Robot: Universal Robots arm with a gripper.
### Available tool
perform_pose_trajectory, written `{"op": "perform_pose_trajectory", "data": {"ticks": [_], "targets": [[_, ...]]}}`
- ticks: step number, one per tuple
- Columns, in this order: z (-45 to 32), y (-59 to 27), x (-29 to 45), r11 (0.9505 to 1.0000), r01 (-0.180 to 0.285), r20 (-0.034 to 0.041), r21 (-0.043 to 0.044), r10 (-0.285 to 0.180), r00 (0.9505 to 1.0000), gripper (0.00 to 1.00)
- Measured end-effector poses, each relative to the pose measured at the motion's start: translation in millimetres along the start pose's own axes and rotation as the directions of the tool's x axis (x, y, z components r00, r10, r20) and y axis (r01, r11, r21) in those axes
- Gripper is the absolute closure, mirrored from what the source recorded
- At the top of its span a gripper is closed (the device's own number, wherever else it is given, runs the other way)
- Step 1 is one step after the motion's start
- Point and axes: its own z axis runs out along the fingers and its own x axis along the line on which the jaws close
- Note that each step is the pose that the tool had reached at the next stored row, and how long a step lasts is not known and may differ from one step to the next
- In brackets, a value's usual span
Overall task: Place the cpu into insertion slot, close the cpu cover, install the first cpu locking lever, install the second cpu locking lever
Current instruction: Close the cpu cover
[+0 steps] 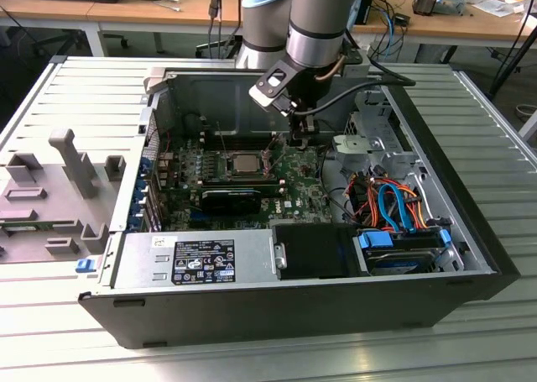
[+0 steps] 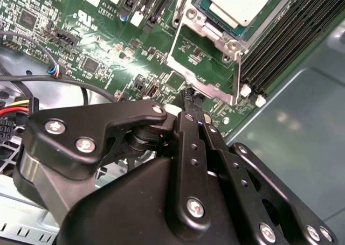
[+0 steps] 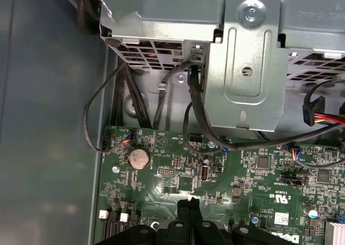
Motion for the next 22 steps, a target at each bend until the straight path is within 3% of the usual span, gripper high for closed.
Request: {"op": "perform_pose_trajectory", "data": {"ticks": [22], "targets": [[0.4, -5.6, 0.5, 1.0, 0.0, 0.0, 0.0, 0.0, 1.0, 0.89]]}}
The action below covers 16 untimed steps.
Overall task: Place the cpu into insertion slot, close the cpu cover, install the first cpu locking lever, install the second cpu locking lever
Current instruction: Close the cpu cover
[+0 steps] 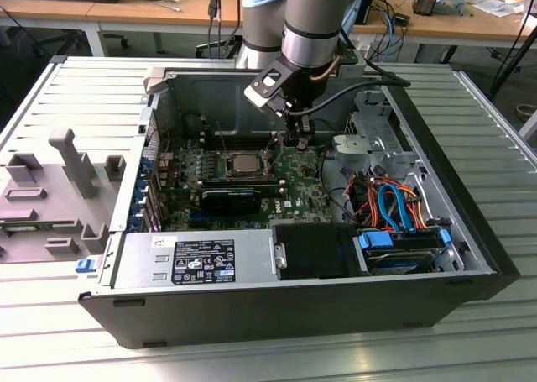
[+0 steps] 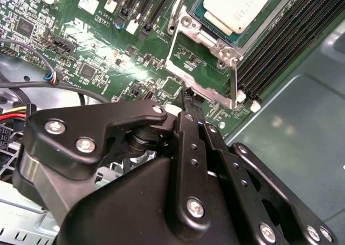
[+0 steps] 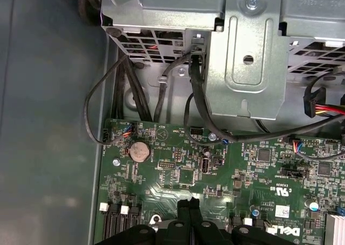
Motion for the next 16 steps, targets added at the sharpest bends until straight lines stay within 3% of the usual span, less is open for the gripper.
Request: {"op": "perform_pose_trajectory", "data": {"ticks": [13, 16], "targets": [[1.3, -2.4, 0.2, 1.0, 0.0, 0.0, -0.0001, 0.0, 1.0, 0.89], [1.5, -6.3, 0.5, 1.0, 0.0, -0.0001, -0.0001, 0.0, 1.0, 0.89]]}}
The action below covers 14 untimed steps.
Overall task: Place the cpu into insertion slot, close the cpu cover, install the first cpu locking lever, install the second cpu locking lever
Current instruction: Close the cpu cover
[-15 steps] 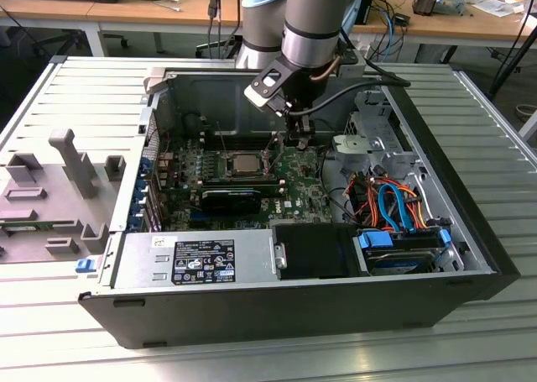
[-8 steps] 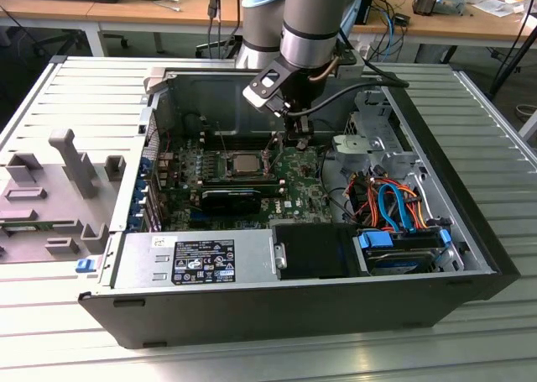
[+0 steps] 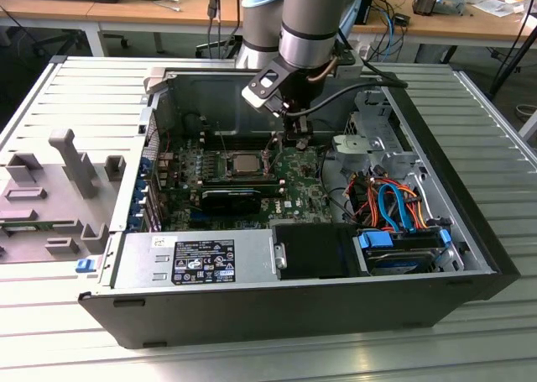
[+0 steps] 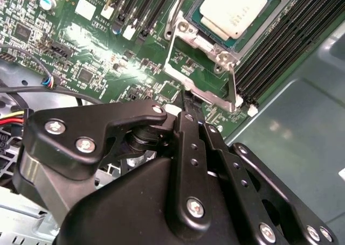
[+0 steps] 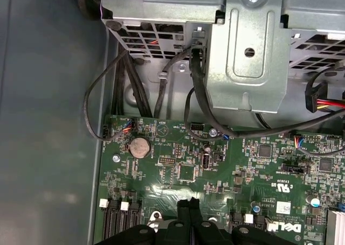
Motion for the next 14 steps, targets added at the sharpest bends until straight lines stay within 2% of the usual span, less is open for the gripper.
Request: {"op": "perform_pose_trajectory", "data": {"ticks": [6, 14], "targets": [[0.1, -9.6, 0.9, 1.0, 0.0, 0.0001, 0.0001, 0.0, 1.0, 0.89], [0.1, -10.5, 1.0, 1.0, 0.0, 0.0002, 0.0001, 0.0, 1.0, 0.89]]}}
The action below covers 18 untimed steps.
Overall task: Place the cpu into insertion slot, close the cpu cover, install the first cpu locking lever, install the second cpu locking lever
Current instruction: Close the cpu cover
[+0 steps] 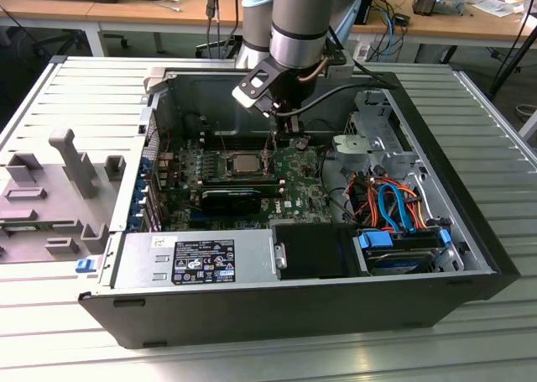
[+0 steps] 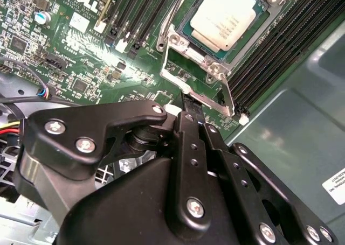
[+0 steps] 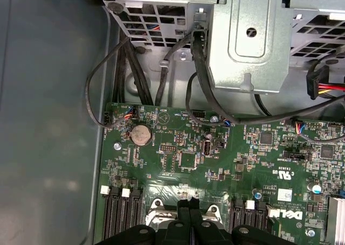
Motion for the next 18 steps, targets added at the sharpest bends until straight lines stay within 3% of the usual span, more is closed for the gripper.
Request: {"op": "perform_pose_trajectory", "data": {"ticks": [7, 10, 18], "targets": [[0.7, -1.3, 0.1, 1.0, 0.0, 0.0, 0.0, 0.0, 1.0, 0.89], [1.3, -8.8, 0.8, 1.0, 0.0, 0.0, 0.0, 0.0, 1.0, 0.89], [1.6, -11.8, 1.0, 1.0, 0.0, 0.0, 0.0, 0.0, 1.0, 0.89]]}}
